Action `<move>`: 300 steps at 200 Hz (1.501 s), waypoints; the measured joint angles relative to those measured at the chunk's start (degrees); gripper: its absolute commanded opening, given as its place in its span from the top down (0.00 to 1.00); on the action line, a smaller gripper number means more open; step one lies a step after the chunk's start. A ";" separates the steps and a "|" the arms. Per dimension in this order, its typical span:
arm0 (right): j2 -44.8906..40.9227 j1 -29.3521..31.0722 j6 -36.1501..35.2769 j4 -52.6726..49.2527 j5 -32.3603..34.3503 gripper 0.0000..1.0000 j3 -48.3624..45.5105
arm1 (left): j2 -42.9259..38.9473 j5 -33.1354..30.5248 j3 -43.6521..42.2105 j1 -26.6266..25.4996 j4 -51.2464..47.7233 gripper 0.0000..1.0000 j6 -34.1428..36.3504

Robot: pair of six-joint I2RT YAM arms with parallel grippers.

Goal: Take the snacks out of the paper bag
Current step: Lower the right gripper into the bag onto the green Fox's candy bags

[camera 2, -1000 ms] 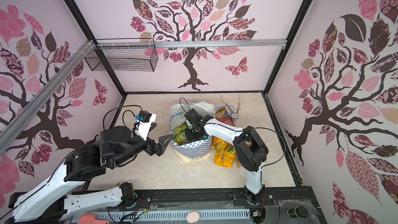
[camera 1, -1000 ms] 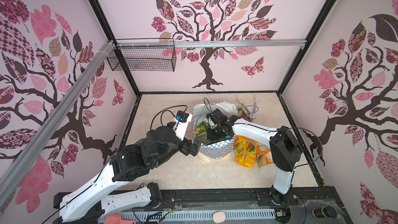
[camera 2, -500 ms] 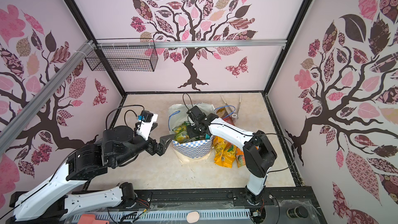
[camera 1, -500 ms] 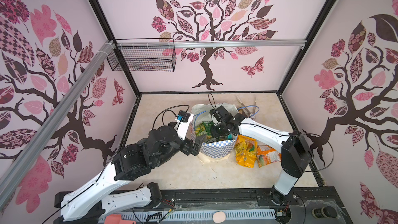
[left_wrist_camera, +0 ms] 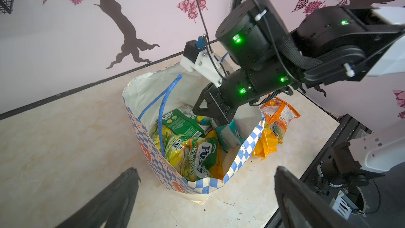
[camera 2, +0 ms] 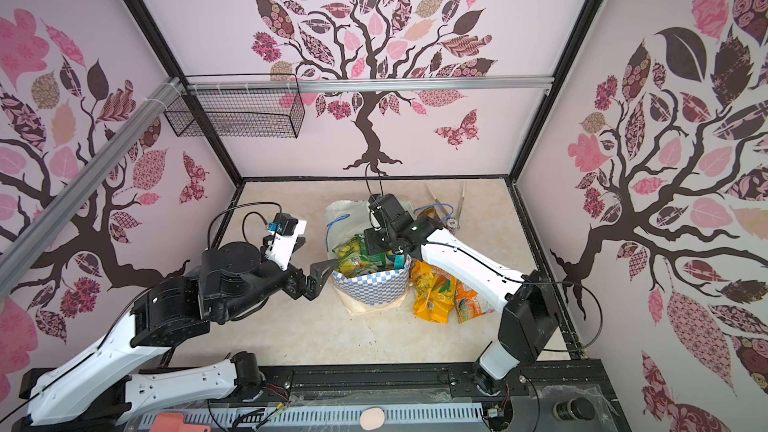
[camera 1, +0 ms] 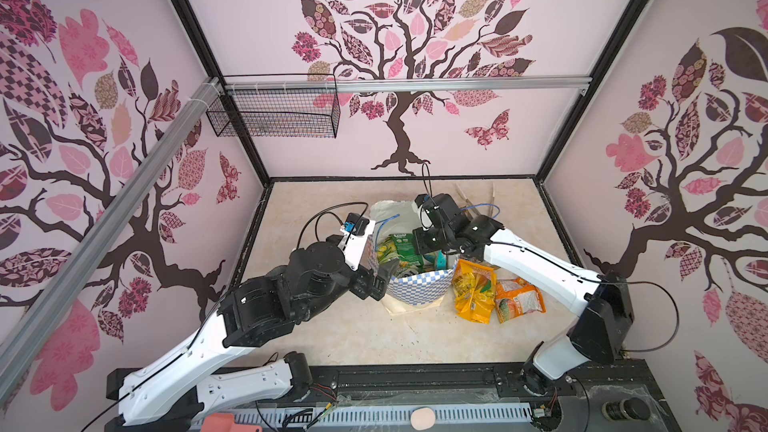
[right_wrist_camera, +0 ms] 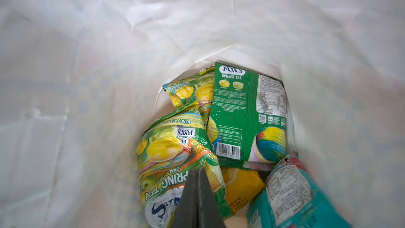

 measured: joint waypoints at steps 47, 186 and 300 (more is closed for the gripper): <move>-5.49 0.00 1.14 2.67 1.55 0.81 0.00 | -0.11 0.00 -0.02 0.00 0.04 0.02 -0.02; 11.08 0.02 0.57 1.57 -2.69 0.01 -0.44 | -1.31 0.00 -0.68 0.00 0.02 0.02 -0.24; 22.80 0.04 1.44 5.49 -3.15 0.11 1.22 | -3.06 -0.02 -1.68 0.00 -0.33 0.02 -0.55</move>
